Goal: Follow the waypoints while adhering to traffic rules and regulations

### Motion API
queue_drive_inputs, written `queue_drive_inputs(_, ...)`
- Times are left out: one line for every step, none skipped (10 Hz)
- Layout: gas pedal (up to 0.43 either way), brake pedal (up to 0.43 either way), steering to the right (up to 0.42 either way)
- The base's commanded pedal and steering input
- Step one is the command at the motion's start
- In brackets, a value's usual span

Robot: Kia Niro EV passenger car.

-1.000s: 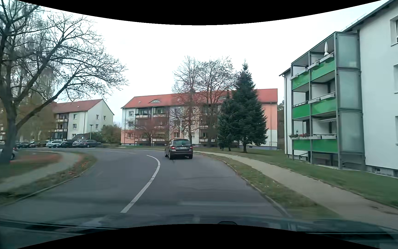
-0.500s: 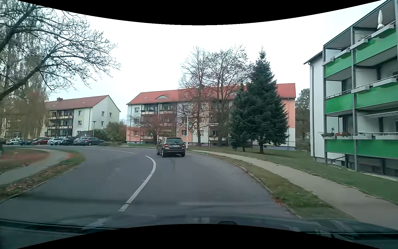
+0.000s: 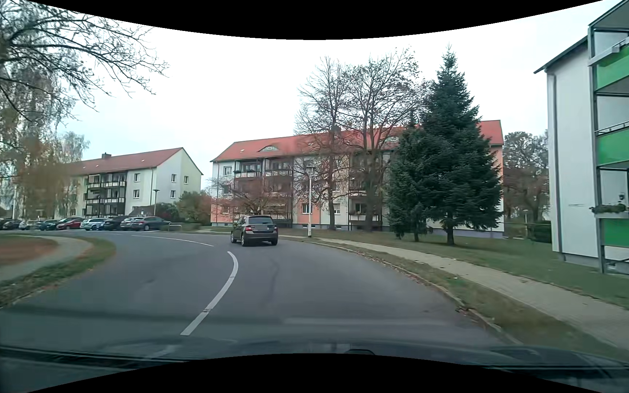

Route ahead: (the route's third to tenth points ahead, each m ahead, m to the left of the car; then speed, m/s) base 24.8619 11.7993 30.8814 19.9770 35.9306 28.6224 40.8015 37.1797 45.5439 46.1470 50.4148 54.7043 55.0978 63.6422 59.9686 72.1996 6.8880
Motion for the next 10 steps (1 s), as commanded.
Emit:
queue_drive_inputs(0.138, 0.0, -0.071)
queue_drive_inputs(0.138, 0.0, -0.077)
queue_drive_inputs(0.138, 0.0, -0.083)
queue_drive_inputs(0.138, 0.0, -0.088)
queue_drive_inputs(0.138, 0.0, -0.093)
queue_drive_inputs(0.138, 0.0, -0.099)
queue_drive_inputs(0.138, 0.0, -0.106)
queue_drive_inputs(0.138, 0.0, -0.113)
queue_drive_inputs(0.138, 0.0, -0.12)
queue_drive_inputs(0.138, 0.0, -0.124)
